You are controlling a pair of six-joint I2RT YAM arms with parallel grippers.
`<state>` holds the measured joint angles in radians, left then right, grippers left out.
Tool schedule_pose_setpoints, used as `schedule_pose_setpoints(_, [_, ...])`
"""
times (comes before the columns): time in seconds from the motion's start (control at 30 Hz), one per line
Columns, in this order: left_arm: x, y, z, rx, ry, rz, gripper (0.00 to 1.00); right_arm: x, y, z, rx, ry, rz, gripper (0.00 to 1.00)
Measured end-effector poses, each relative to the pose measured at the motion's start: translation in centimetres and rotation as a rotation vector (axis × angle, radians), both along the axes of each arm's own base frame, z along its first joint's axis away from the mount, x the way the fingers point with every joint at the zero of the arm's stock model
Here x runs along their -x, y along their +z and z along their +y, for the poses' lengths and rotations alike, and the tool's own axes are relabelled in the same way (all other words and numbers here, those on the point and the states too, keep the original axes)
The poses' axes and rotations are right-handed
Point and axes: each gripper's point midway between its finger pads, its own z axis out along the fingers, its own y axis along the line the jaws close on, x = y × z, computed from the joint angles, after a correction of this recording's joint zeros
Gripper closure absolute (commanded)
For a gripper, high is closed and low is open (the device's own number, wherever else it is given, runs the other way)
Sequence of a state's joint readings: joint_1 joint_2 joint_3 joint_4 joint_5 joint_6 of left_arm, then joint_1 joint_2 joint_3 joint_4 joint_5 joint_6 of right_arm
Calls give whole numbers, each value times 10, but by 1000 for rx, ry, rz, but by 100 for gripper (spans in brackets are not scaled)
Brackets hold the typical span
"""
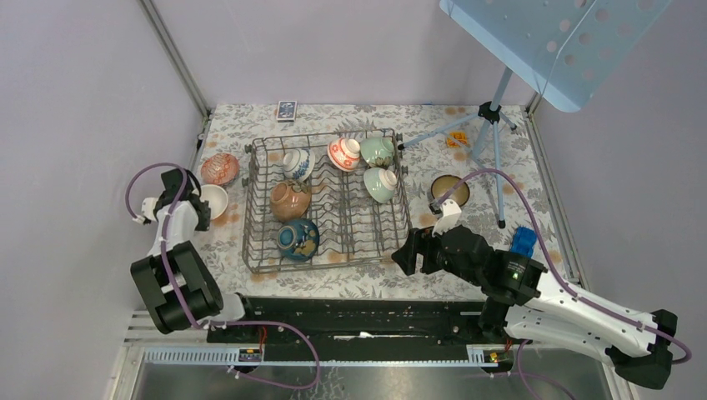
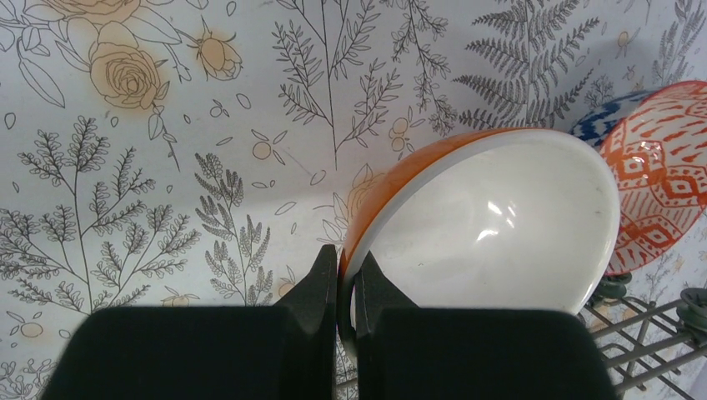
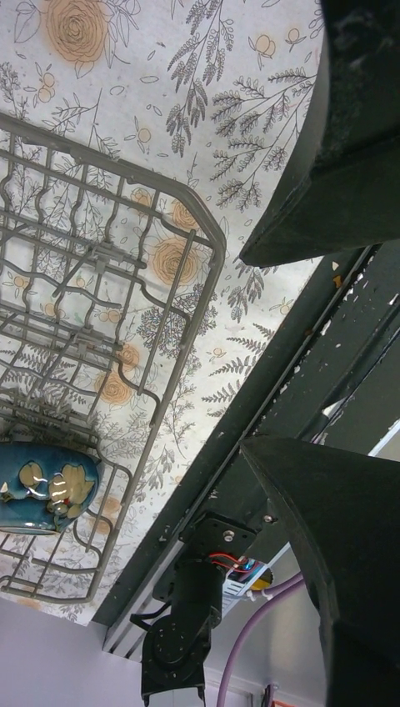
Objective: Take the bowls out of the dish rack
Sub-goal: Place the bowl at the center of the board.
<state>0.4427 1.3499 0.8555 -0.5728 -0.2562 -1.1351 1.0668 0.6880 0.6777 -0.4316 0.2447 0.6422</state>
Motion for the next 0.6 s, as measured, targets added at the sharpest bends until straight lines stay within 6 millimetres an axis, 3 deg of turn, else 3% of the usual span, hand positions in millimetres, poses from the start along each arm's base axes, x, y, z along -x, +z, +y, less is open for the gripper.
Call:
schedule_pose_setpoints(0.33, [5,-27,1,43,10,34,100,0,-7,2,15,-8,22,20])
schedule_pose_setpoints(0.6, [1,-34,0,67,-5,32,100,1,-14,0,23,-15,36,20])
